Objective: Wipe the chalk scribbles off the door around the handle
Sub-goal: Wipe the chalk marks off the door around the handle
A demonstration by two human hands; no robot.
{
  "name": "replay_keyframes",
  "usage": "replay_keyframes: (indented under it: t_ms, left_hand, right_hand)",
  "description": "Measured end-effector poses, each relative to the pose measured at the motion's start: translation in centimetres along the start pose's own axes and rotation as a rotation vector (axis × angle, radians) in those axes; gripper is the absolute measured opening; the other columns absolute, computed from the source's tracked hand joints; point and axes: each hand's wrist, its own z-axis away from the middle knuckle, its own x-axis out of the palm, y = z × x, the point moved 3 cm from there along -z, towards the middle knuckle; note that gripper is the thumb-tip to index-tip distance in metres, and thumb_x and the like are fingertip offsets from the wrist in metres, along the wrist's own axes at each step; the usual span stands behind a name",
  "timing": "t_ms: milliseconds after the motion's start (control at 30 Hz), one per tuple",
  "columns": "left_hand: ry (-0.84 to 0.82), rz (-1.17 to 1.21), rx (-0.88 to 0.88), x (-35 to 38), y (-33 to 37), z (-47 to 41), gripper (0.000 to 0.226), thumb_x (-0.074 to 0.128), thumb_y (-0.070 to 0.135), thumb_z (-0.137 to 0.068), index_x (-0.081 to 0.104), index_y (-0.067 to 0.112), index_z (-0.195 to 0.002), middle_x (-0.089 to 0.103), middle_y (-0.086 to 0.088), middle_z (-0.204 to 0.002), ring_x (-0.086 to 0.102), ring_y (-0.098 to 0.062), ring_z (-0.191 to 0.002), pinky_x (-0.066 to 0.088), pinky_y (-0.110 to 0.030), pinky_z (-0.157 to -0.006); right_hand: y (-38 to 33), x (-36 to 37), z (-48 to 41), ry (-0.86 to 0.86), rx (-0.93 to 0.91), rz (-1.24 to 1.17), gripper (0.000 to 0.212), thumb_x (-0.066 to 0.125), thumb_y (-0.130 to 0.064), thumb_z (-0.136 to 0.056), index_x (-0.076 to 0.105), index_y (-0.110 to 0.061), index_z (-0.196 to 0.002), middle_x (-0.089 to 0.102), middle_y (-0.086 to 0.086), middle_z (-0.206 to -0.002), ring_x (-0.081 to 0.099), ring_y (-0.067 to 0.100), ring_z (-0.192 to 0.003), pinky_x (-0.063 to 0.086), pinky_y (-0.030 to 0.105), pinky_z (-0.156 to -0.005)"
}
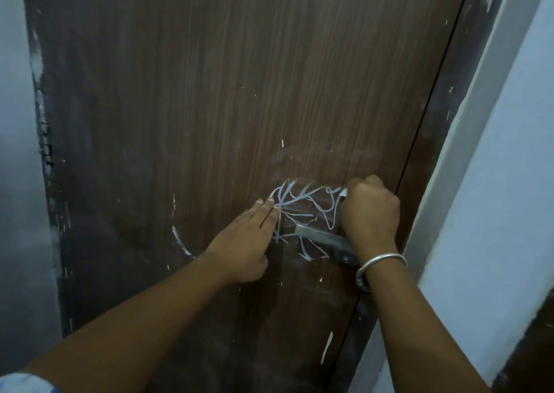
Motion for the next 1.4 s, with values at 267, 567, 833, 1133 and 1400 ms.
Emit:
replay_keyframes:
  t_ms: [267, 567, 833, 1133, 1400]
  left_hand:
    - [-0.014, 0.025, -0.015, 0.0, -0.1, 0.3, 0.091, 0.054, 0.018, -0.084, -0.012, 0.014, -0.147, -0.013, -0.005, -0.158, -0.013, -0.016, -0.144, -0.008, -0.025, -0.109]
    - [0.002, 0.035, -0.028, -0.6, -0.8, 0.2, 0.09, 0.054, 0.018, -0.084, -0.01, 0.012, -0.148, -0.014, -0.006, -0.158, -0.013, -0.017, -0.144, -0.006, -0.026, -0.112]
    - [0.018, 0.032, -0.035, -0.3, -2.1, 0.7, 0.093, 0.056, 0.019, -0.083, -0.01, 0.011, -0.148, -0.013, -0.007, -0.158, -0.012, -0.017, -0.144, -0.008, -0.023, -0.109]
    - [0.027, 0.033, -0.05, -0.3, -3.1, 1.4, 0.091, 0.055, 0.02, -0.084, -0.01, 0.011, -0.148, -0.013, -0.007, -0.158, -0.011, -0.017, -0.144, -0.006, -0.023, -0.11]
    - [0.007, 0.045, -0.054, 0.0, -3.7, 1.6, 0.091, 0.055, 0.019, -0.084, -0.009, 0.01, -0.148, -0.012, -0.008, -0.158, -0.011, -0.017, -0.144, -0.007, -0.021, -0.109]
  right_hand:
    - [-0.4, 1.1, 0.0, 0.092, -0.054, -0.116, 0.017, 0.062, 0.007, -0.077, 0.056, -0.001, -0.062, 0.05, 0.012, -0.06, 0.037, 0.017, -0.047, 0.028, 0.022, -0.048]
    - [-2.5, 2.3, 0.0, 0.082, -0.086, -0.142, 0.018, 0.068, 0.008, -0.072, 0.056, -0.003, -0.064, 0.048, 0.01, -0.058, 0.034, 0.016, -0.044, 0.027, 0.021, -0.044]
    - [-5.4, 4.2, 0.3, -0.031, -0.182, -0.106, 0.011, 0.057, 0.0, -0.085, 0.06, -0.004, -0.075, 0.057, 0.012, -0.072, 0.049, 0.019, -0.054, 0.037, 0.025, -0.049]
    - [-7.5, 4.4, -0.1, -0.006, -0.204, -0.141, 0.011, 0.059, 0.005, -0.08, 0.058, -0.001, -0.071, 0.053, 0.014, -0.069, 0.037, 0.016, -0.052, 0.032, 0.024, -0.048]
    - [-7.9, 4.2, -1.0, 0.035, -0.133, -0.168, 0.01, 0.059, 0.003, -0.083, 0.058, 0.001, -0.073, 0.049, 0.013, -0.072, 0.042, 0.019, -0.054, 0.031, 0.024, -0.049]
